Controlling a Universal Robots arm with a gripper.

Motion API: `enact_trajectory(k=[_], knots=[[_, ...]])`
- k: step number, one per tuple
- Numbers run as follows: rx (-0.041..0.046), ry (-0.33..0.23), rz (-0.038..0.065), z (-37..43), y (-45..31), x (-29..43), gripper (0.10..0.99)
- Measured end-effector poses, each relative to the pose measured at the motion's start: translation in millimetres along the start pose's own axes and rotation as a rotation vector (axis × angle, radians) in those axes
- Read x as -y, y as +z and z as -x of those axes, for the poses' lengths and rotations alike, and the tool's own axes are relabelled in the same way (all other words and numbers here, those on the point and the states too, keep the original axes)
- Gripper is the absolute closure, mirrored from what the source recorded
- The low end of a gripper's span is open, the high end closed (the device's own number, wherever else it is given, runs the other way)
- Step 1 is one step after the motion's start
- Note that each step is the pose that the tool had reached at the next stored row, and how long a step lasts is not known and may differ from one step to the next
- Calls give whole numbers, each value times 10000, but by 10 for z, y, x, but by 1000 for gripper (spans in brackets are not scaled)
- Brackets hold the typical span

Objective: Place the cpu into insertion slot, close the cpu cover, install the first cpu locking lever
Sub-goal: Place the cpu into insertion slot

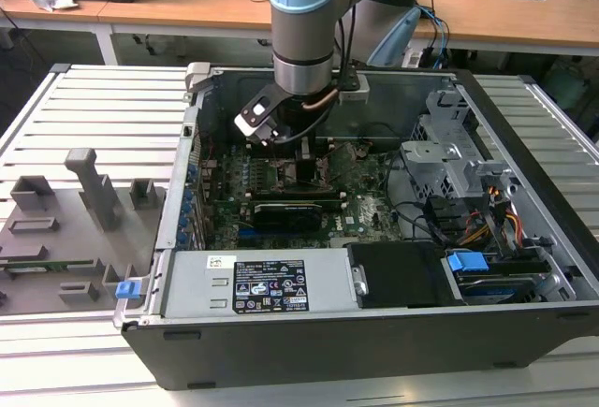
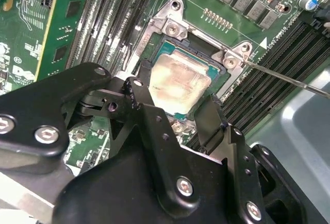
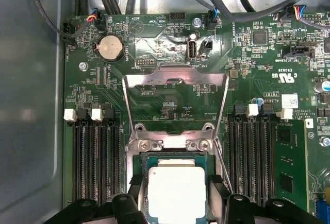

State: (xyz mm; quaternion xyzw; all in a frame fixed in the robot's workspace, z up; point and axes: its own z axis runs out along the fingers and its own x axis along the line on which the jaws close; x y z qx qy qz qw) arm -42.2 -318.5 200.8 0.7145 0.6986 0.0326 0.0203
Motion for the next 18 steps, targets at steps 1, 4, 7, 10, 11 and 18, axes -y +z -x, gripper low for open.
enact_trajectory(k=[1,4,7,10,11,18], knots=[[-27,-1,-1,-19,3,-1,478],[-18,-6,-2,-23,-20,-5,478],[-17,-6,-1,-25,-137,-14,478],[-20,-7,0,-18,-149,-15,561],[-18,-6,-1,-12,-150,-15,624],[-16,-6,-1,-11,-165,-16,933]])
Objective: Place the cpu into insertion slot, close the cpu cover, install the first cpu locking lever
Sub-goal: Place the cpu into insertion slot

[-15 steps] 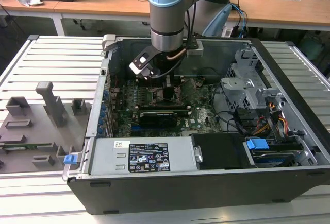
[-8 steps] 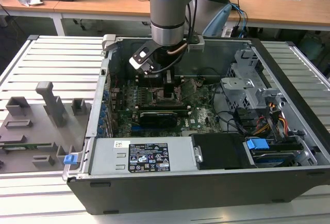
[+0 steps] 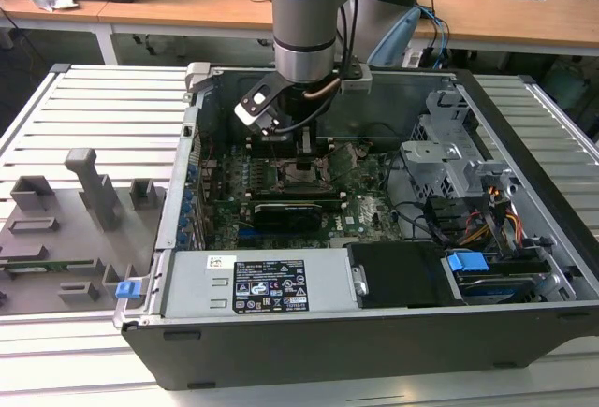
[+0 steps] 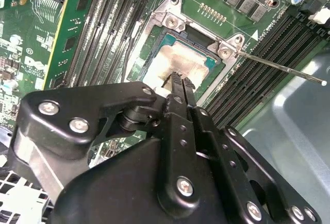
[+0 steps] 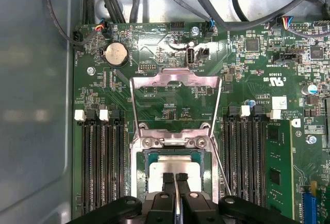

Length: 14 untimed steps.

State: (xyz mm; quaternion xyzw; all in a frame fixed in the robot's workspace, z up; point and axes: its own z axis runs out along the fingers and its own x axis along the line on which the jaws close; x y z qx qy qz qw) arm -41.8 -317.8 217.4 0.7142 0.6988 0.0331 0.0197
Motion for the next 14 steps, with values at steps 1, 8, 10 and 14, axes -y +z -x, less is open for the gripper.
enact_trajectory(k=[1,8,10,14], knots=[[1,0,-1,0,-3,0,933],[-2,0,1,0,-24,-2,933],[-1,0,0,-1,-28,-2,933],[-2,0,1,-1,-39,-3,933]])
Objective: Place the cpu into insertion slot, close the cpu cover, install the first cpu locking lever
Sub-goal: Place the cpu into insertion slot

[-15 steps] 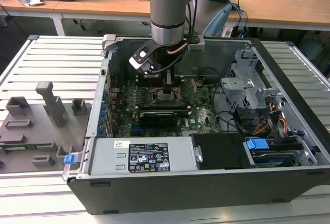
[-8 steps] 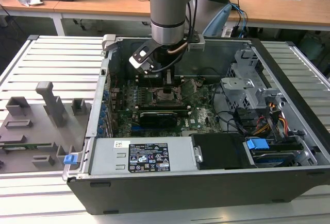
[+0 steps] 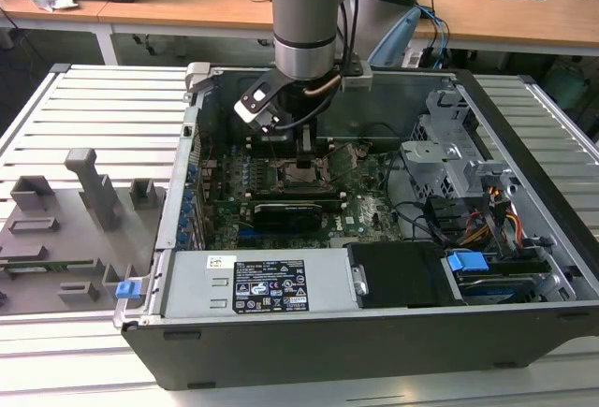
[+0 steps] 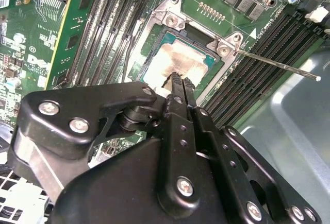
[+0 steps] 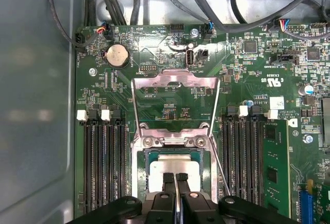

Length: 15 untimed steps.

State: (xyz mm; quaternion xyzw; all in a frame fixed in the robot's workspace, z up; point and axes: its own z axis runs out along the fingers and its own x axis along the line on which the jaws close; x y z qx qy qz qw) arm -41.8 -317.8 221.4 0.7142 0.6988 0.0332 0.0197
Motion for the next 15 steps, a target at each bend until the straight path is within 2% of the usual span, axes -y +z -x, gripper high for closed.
enact_trajectory(k=[15], knots=[[1,0,-1,0,-28,-2,933]])
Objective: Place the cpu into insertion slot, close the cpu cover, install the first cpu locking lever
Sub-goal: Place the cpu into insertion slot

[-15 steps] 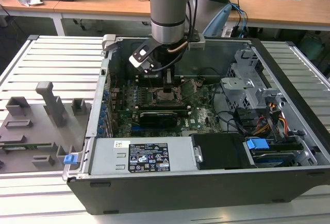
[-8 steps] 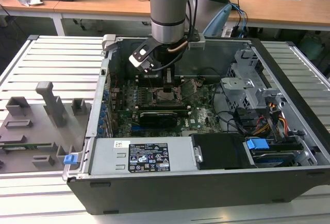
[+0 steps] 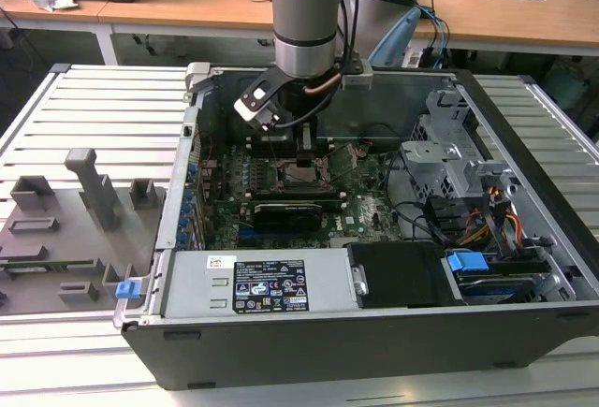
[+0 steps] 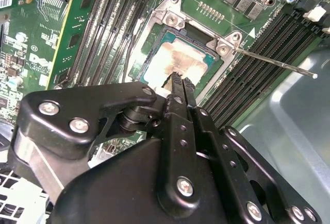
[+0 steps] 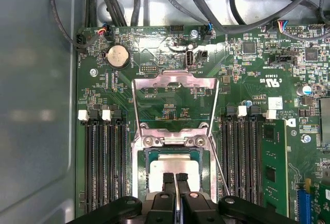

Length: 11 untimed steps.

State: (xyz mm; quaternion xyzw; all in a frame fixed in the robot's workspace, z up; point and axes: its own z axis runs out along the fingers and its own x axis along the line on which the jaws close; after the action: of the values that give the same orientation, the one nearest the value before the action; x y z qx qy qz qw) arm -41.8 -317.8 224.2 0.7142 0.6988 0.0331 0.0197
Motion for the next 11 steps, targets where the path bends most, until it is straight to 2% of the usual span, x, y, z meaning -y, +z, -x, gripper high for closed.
enact_trajectory(k=[11], knots=[[-1,0,1,-1,-35,-3,933]])
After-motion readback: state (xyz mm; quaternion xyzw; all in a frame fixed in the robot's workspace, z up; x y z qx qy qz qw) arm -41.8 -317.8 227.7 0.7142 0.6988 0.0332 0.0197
